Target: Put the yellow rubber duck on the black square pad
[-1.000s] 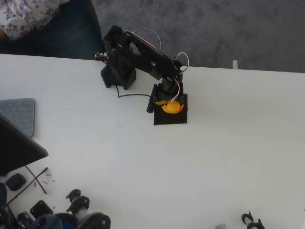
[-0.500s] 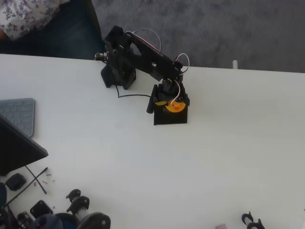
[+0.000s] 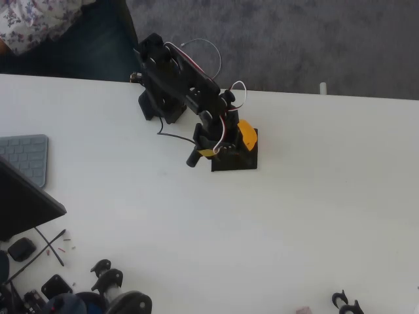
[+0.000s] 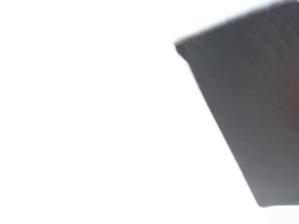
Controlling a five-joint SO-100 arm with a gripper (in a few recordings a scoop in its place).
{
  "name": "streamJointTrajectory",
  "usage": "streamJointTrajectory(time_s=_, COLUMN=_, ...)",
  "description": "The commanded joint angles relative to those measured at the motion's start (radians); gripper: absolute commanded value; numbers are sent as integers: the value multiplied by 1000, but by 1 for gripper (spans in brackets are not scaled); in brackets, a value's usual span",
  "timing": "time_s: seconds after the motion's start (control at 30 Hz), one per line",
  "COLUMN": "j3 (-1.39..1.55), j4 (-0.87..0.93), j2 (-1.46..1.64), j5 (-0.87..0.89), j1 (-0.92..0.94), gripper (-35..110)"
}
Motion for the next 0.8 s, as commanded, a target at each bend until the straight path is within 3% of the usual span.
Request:
streamJointTrajectory(time_s=0.0, j3=-72, j4=61, j2=81, j5=-38, j1=60, gripper=34)
streamJointTrajectory(time_s=0.53, j3=-250, j4=57, j2=216, j5=25, j1=772, gripper=34)
streamJointTrajectory(time_s=0.77, j3=-238, j4=57, j2=218, j5=238, j1=848, gripper=34)
